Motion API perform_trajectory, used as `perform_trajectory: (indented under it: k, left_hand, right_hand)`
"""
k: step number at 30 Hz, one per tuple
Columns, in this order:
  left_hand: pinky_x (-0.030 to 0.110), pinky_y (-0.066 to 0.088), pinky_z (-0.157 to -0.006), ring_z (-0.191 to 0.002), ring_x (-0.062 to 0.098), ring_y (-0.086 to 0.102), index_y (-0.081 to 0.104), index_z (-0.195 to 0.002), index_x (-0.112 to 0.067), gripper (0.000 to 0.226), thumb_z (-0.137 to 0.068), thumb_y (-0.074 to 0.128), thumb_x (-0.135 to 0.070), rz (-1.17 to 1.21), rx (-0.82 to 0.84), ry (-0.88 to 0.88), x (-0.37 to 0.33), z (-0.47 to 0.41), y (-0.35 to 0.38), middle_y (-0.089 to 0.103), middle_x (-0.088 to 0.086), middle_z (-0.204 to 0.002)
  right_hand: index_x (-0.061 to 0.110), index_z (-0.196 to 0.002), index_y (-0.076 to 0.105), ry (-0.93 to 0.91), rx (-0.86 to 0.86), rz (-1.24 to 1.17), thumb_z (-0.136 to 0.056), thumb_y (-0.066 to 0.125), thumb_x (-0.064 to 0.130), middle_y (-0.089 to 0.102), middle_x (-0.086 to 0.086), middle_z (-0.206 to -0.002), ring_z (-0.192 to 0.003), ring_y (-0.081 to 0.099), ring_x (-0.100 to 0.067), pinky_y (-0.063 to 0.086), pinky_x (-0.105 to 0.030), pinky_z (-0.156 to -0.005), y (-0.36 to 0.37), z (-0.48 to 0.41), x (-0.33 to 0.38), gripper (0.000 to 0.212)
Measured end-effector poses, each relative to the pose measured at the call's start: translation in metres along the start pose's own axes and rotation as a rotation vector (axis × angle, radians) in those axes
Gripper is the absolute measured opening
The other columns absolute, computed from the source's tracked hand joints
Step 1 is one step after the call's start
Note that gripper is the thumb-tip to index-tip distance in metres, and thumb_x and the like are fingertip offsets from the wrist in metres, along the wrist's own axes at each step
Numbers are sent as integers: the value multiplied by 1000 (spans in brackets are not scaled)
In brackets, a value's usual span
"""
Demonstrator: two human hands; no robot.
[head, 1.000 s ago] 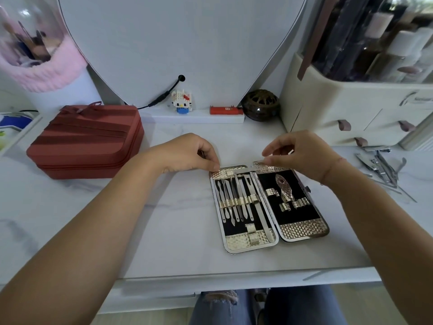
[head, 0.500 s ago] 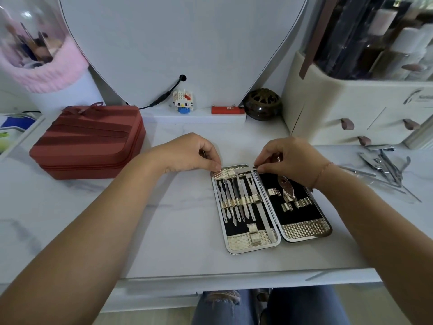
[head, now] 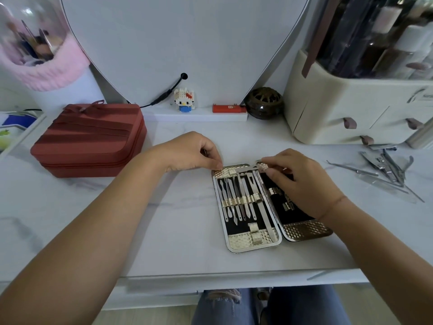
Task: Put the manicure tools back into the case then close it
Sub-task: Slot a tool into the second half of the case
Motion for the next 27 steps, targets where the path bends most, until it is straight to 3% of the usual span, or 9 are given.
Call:
perform_trajectory:
  k: [6, 12, 15, 21, 27]
  left_hand:
    - [4, 37, -51, -50, -10, 50, 73, -76, -21, 4, -77, 77, -20, -2, -4, 5, -1, 1, 0, 65, -14, -65]
    - [4, 37, -50, -48, -9, 50, 73, -77, -18, 4, -77, 77, -19, -11, -15, -3, -1, 0, 1, 64, -14, -63]
    - [4, 37, -50, -48, -10, 50, 71, -74, -21, 6, -77, 77, -20, -14, -12, -2, -1, -1, 1, 63, -16, -59]
    - [5, 34, -44, -42, -7, 46, 70, -74, -19, 7, -78, 76, -20, -3, -3, -13, -1, 1, 1, 59, -20, -48]
    - [4, 33, -44, -42, -8, 46, 70, -74, -20, 8, -78, 76, -18, 1, -8, -16, -2, 2, 1, 59, -22, -47]
  right_hand:
    - [19, -119, 63, 45, 18, -71, -93, 49, 19, 48, 8, -104, -97, 46, -3, 30, 2, -79, 10, 7, -6, 29]
    - [17, -117, 65, -46, -22, 45, -92, 45, 28, 55, -1, -101, -98, 53, -19, 37, -25, -89, 14, 9, -1, 34]
    - [16, -112, 66, -118, -31, 231, -88, 34, 38, 59, -3, -97, -91, 57, -27, 47, -42, -81, 19, 11, 5, 45]
    - [12, -99, 67, -210, -42, 551, -89, 33, 39, 63, -4, -87, -73, 63, -28, 50, -35, -66, 21, 9, 19, 44]
    - [16, -95, 68, -283, -22, 549, -91, 32, 44, 63, -1, -82, -73, 61, -24, 48, -31, -68, 19, 5, 19, 46]
Point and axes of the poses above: each hand's wrist, its own z-axis away from the middle knuckle, its own y-axis out of the palm, x = y × z, the point moved 5 cm from there along -z, towards the middle knuckle
